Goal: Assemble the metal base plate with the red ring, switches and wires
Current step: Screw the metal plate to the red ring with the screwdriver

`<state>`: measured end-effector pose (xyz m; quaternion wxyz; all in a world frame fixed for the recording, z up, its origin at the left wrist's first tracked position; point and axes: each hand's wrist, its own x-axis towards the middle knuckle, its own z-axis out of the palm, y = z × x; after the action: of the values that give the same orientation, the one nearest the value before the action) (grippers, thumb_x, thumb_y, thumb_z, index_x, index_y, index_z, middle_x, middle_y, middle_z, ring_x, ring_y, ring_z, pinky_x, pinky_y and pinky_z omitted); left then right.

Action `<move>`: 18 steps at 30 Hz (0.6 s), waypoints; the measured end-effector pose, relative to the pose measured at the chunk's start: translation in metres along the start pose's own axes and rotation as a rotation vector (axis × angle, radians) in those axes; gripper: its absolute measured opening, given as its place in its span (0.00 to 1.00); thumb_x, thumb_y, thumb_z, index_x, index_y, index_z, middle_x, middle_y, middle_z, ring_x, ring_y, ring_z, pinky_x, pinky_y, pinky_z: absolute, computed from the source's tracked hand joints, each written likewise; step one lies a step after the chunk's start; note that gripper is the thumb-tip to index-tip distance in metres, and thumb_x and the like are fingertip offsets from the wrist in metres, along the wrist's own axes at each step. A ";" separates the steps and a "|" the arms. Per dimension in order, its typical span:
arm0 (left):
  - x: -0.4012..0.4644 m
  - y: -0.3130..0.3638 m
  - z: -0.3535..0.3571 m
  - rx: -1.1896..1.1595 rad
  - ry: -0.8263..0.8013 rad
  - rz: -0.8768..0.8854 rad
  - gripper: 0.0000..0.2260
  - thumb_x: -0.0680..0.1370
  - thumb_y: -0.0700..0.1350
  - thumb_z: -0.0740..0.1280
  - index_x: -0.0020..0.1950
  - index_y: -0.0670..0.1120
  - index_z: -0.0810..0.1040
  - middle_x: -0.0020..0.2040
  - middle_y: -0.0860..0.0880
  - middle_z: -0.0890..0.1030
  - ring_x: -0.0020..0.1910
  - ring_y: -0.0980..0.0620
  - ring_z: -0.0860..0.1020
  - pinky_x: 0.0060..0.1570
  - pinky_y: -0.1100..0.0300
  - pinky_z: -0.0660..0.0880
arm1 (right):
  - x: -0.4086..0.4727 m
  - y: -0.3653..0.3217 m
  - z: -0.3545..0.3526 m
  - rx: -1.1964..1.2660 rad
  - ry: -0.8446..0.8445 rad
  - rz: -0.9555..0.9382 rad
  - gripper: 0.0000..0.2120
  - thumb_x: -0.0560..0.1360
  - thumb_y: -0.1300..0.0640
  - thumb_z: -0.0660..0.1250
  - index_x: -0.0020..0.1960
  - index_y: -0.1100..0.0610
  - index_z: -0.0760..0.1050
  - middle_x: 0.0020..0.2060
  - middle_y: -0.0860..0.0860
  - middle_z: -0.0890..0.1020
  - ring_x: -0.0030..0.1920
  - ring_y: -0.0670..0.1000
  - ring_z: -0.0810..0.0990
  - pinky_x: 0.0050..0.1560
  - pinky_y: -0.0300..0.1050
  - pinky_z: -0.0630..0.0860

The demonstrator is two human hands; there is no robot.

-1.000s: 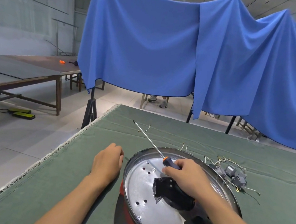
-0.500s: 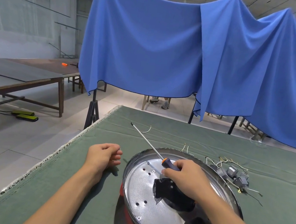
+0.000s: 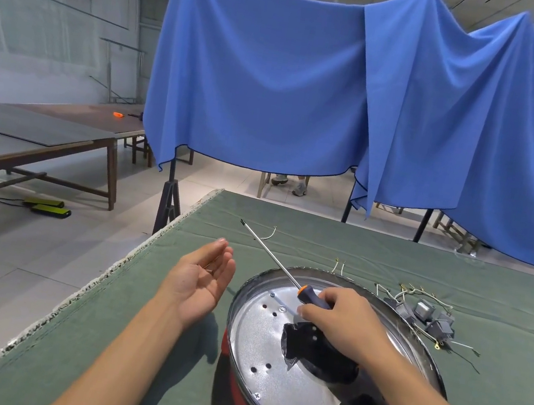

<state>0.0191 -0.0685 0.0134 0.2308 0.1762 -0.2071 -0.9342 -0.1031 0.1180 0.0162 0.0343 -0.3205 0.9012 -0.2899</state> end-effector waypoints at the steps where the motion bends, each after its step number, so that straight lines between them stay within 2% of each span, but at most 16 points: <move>1: 0.000 -0.001 0.000 0.023 0.021 -0.006 0.05 0.76 0.36 0.65 0.41 0.38 0.77 0.30 0.45 0.79 0.24 0.56 0.78 0.23 0.65 0.76 | 0.000 0.000 0.000 -0.001 0.000 -0.001 0.14 0.68 0.47 0.69 0.29 0.52 0.70 0.22 0.43 0.73 0.28 0.44 0.72 0.30 0.41 0.63; 3: 0.000 -0.004 0.000 0.097 0.038 -0.035 0.05 0.78 0.37 0.63 0.44 0.38 0.77 0.27 0.47 0.78 0.20 0.58 0.75 0.19 0.67 0.73 | -0.001 0.000 0.000 -0.006 0.001 -0.004 0.14 0.68 0.47 0.69 0.30 0.52 0.70 0.23 0.44 0.74 0.28 0.45 0.72 0.30 0.41 0.64; 5: 0.000 -0.005 -0.001 0.152 0.035 -0.071 0.08 0.81 0.41 0.60 0.46 0.39 0.76 0.22 0.50 0.72 0.15 0.59 0.67 0.14 0.70 0.64 | -0.001 -0.001 0.000 -0.007 0.000 -0.007 0.14 0.68 0.47 0.69 0.30 0.52 0.70 0.24 0.44 0.74 0.28 0.45 0.72 0.30 0.41 0.64; 7: 0.000 -0.004 -0.001 0.140 0.029 -0.092 0.11 0.81 0.43 0.56 0.47 0.39 0.74 0.21 0.51 0.64 0.15 0.58 0.61 0.13 0.70 0.58 | -0.001 -0.001 0.000 -0.004 0.002 -0.008 0.14 0.69 0.47 0.69 0.30 0.53 0.70 0.24 0.44 0.74 0.28 0.45 0.72 0.30 0.41 0.64; 9: -0.003 -0.003 0.001 0.111 0.015 -0.094 0.10 0.76 0.40 0.55 0.49 0.37 0.73 0.25 0.49 0.64 0.20 0.55 0.61 0.17 0.70 0.60 | -0.001 0.000 0.000 0.006 0.011 -0.005 0.14 0.69 0.47 0.69 0.31 0.53 0.70 0.23 0.44 0.74 0.27 0.44 0.72 0.30 0.41 0.65; 12: -0.008 -0.003 0.006 0.101 -0.016 -0.076 0.18 0.65 0.33 0.52 0.52 0.34 0.72 0.35 0.44 0.70 0.31 0.51 0.68 0.22 0.65 0.72 | -0.001 0.000 0.000 0.017 0.024 -0.004 0.14 0.68 0.48 0.70 0.30 0.53 0.70 0.22 0.44 0.74 0.25 0.42 0.71 0.29 0.41 0.65; 14: -0.009 -0.003 0.008 0.111 -0.022 -0.054 0.20 0.66 0.28 0.48 0.54 0.31 0.71 0.43 0.40 0.74 0.39 0.45 0.74 0.28 0.58 0.80 | -0.001 0.000 0.001 0.016 0.018 -0.005 0.14 0.68 0.48 0.70 0.29 0.52 0.70 0.22 0.44 0.74 0.26 0.43 0.72 0.30 0.41 0.65; 15: -0.010 -0.002 0.009 0.114 -0.022 -0.041 0.21 0.68 0.27 0.46 0.57 0.30 0.70 0.46 0.37 0.75 0.44 0.42 0.76 0.36 0.53 0.82 | -0.001 -0.001 0.001 0.016 0.015 -0.006 0.14 0.68 0.48 0.70 0.29 0.52 0.70 0.22 0.44 0.73 0.27 0.44 0.72 0.30 0.41 0.65; 16: -0.011 -0.001 0.009 0.120 -0.016 -0.027 0.22 0.71 0.26 0.44 0.60 0.30 0.68 0.49 0.35 0.76 0.48 0.40 0.76 0.43 0.50 0.81 | -0.001 -0.001 0.001 0.015 0.012 -0.006 0.14 0.67 0.48 0.70 0.29 0.52 0.70 0.22 0.44 0.73 0.27 0.44 0.72 0.30 0.41 0.64; 18: -0.011 0.003 0.007 0.142 -0.009 -0.007 0.24 0.73 0.26 0.42 0.66 0.30 0.65 0.54 0.33 0.75 0.53 0.37 0.75 0.56 0.41 0.71 | -0.001 -0.001 0.001 0.015 0.012 -0.005 0.14 0.67 0.48 0.70 0.29 0.52 0.70 0.21 0.43 0.73 0.26 0.43 0.71 0.29 0.41 0.64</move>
<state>0.0265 -0.0628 0.0233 0.2133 0.1888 -0.2734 -0.9188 -0.1017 0.1175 0.0161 0.0304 -0.3209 0.8983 -0.2986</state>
